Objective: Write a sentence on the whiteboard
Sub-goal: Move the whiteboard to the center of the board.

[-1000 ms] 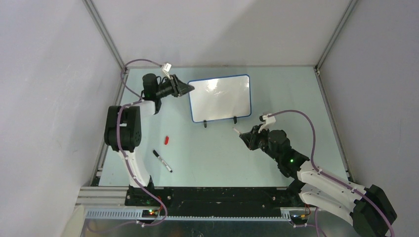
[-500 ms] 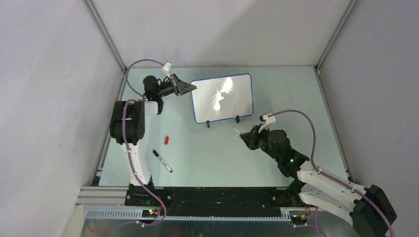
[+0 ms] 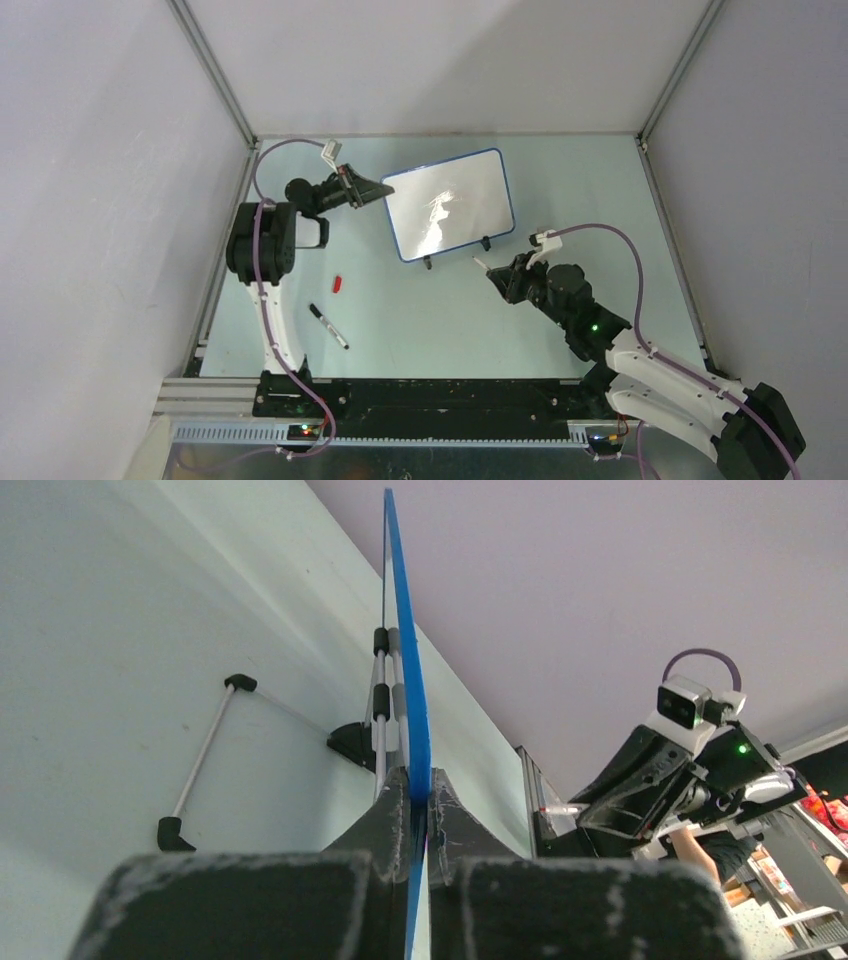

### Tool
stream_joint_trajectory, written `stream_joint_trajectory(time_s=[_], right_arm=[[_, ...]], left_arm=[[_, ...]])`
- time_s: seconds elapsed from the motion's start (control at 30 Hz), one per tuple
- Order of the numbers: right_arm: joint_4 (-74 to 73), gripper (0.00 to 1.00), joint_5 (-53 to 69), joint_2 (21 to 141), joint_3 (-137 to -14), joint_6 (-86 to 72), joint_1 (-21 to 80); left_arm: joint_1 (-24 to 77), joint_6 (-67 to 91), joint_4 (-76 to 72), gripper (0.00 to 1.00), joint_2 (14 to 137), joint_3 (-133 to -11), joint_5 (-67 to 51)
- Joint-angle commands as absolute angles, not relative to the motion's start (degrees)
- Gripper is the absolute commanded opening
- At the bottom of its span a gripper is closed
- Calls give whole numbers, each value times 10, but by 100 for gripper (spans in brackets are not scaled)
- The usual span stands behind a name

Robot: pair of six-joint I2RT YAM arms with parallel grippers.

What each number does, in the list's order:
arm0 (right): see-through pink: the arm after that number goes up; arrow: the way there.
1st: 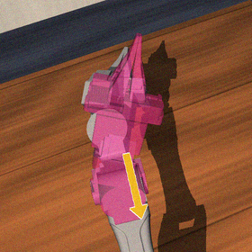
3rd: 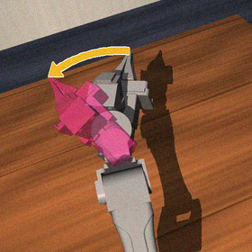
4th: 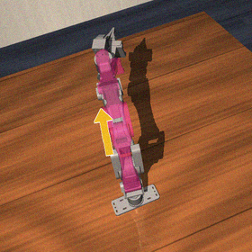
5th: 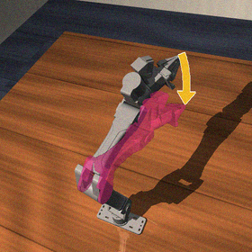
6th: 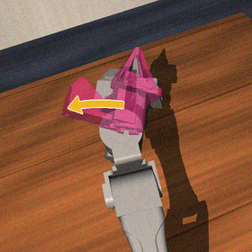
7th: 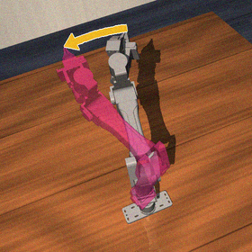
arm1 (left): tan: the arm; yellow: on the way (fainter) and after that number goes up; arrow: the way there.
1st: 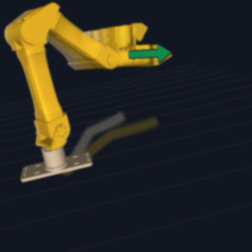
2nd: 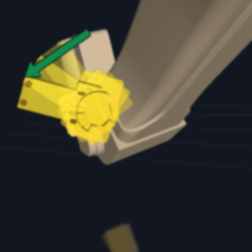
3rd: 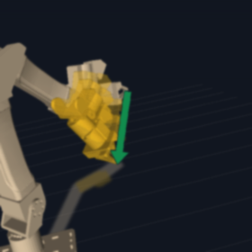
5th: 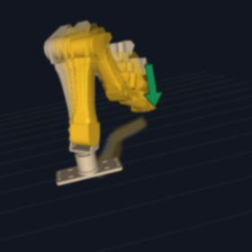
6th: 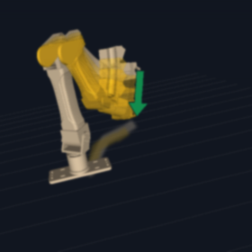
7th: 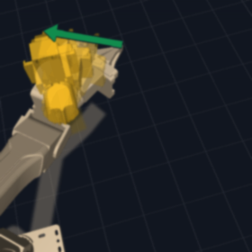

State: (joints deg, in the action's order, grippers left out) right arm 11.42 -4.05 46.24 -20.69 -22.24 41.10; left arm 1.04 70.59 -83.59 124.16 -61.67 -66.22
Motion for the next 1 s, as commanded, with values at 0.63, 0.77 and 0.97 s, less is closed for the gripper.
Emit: stream_joint_trajectory(time_s=[0.63, 0.77, 0.97], right_arm=[[109, 0, -43, 417, -203, -218, 410], [107, 0, -45, 413, -203, -217, 410], [105, 0, -47, 410, -203, -217, 410]], left_arm=[[73, 669, -875, 0, 1087, -405, -717], [75, 671, -875, 7, 1093, -407, -715], [76, 659, -861, 41, 1083, -404, -708]])
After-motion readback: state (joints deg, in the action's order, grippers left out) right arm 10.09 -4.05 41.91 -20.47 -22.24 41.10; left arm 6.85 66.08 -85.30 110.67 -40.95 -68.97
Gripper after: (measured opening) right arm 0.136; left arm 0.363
